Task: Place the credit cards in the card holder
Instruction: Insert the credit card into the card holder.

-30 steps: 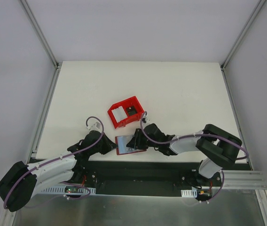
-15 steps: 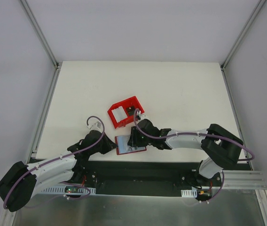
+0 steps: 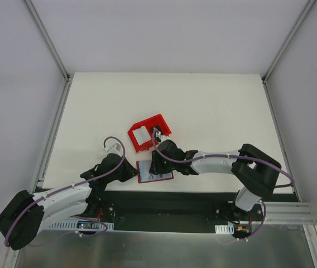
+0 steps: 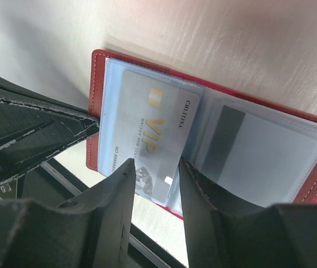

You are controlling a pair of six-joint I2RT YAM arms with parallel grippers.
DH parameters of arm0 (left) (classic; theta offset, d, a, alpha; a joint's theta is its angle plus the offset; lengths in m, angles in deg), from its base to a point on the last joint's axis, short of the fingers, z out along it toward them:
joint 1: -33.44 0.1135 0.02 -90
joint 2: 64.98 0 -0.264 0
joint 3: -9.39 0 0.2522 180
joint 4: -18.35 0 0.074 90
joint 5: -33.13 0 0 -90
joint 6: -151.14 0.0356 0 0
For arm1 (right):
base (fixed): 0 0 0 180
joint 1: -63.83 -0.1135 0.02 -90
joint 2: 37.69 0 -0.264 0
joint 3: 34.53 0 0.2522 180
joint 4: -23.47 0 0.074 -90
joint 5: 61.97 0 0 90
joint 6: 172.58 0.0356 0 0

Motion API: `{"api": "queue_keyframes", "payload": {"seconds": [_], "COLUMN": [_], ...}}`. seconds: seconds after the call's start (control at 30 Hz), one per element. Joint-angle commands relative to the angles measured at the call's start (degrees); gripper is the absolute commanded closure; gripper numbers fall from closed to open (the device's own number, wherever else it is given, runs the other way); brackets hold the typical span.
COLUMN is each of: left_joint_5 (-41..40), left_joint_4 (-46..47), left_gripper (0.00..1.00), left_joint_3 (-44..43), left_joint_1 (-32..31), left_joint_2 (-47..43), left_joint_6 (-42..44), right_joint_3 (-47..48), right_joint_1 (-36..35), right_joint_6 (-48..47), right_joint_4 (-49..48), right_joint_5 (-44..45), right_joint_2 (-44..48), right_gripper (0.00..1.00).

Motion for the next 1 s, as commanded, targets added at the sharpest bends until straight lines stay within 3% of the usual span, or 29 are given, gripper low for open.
{"api": "queue_keyframes", "payload": {"seconds": [0.0,0.4,0.6,0.77,0.97], "left_joint_5": [-0.11,0.41,0.41,0.41,0.41], "left_joint_4": [-0.53,-0.27,-0.27,-0.35,-0.35], "left_gripper": [1.00,1.00,1.00,1.00,1.00], "left_joint_3": [-1.72,-1.98,-1.98,-1.90,-1.72], "left_joint_1": [0.37,0.37,0.37,0.37,0.37], "left_joint_2": [0.45,1.15,0.98,0.89,0.71], "left_joint_6": [0.94,1.38,1.64,1.82,1.73], "right_joint_3": [1.73,2.17,1.29,2.43,3.74], "right_joint_1": [-0.40,-0.58,-0.67,-0.58,-0.58], "right_joint_6": [-1.74,-4.73,-5.53,-4.04,-3.59], "right_joint_4": [-2.53,-9.65,-10.97,-2.55,-1.83], "right_joint_5": [-2.46,-7.82,-6.07,0.25,-1.22], "right_joint_2": [-0.76,-2.69,-1.99,-0.76,-1.63], "right_gripper": [0.63,0.71,0.70,0.61,0.58]}}
